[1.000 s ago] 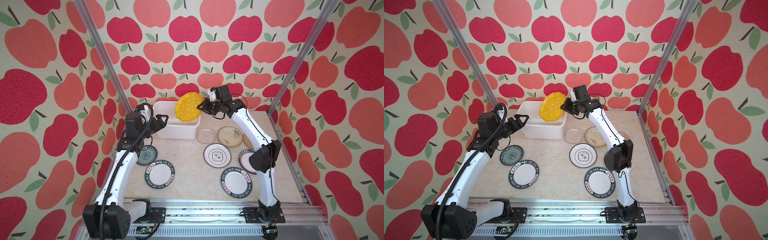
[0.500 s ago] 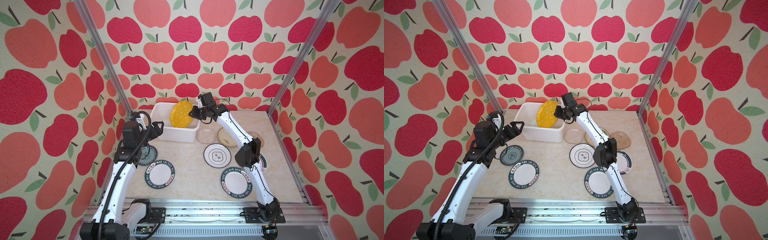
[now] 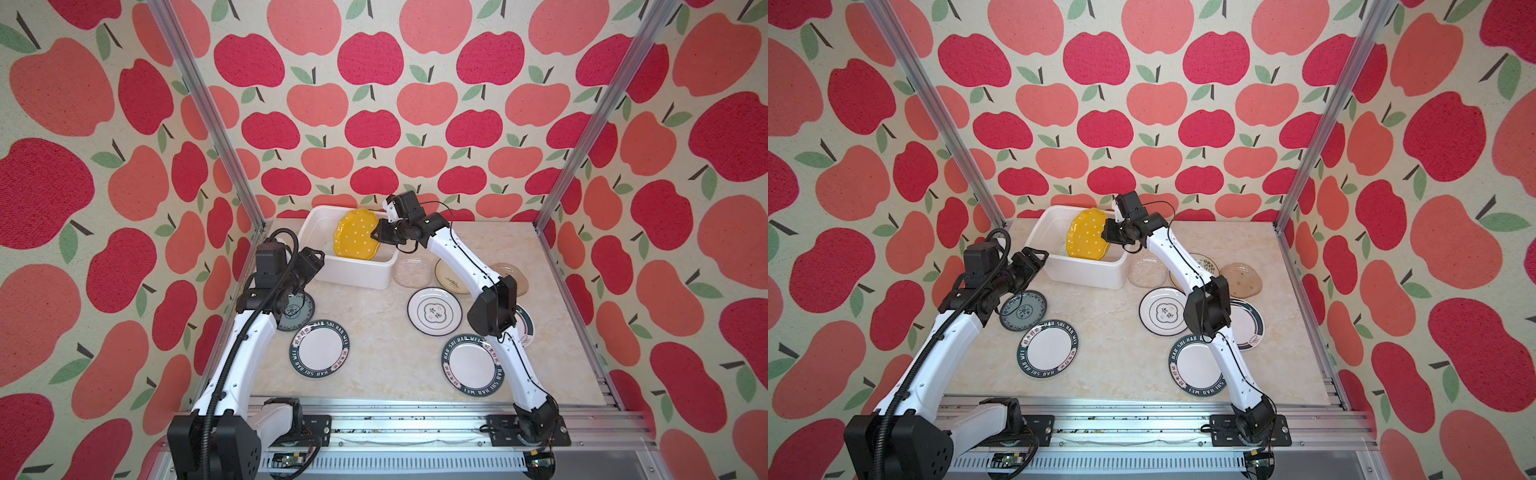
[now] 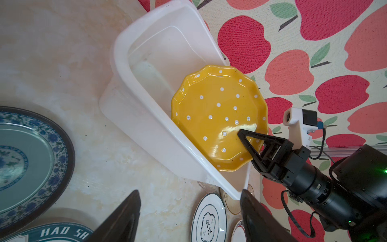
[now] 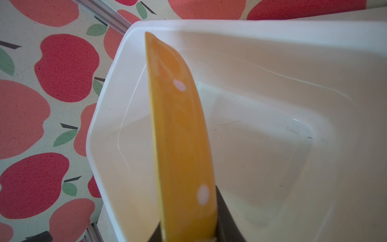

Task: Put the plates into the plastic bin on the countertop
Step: 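Open and withdraw the left gripper while the right gripper lowers the plate, then lower the yellow plate into the bin with the right gripper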

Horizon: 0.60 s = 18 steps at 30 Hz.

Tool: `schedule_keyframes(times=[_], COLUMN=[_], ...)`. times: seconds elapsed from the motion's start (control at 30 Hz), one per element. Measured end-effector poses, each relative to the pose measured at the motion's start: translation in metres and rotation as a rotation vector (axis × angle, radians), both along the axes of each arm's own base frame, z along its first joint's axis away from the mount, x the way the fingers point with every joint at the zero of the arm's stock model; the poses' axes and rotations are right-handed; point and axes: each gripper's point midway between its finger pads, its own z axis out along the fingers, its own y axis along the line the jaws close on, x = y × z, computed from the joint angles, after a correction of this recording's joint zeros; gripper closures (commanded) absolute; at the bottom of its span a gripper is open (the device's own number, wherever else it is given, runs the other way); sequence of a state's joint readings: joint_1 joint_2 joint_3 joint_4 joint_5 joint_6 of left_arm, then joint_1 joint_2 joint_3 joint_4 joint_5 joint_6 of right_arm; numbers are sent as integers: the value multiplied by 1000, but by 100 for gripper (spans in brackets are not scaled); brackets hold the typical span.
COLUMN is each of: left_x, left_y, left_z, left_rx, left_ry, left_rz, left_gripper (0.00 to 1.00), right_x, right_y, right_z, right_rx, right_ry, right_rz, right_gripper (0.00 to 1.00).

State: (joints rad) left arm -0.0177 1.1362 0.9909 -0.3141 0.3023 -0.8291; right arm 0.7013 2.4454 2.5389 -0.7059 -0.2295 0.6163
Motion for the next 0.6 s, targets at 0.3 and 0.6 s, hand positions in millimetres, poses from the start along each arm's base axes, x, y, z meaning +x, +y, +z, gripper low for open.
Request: schedule_keyframes(times=[0.3,0.6], left_x=[1,-4], left_y=[2,13], left_z=[-5,-11], left_rx=[-8,-11], left_ry=[18,31], left_rz=[13,38], left_gripper=[23,23], right_x=[-28,-43], right_y=[23,29], right_z=[-11,-27], right_rx=[-2,-23], right_ry=[46,131], right_rz=[51,22], right_gripper=[100,100])
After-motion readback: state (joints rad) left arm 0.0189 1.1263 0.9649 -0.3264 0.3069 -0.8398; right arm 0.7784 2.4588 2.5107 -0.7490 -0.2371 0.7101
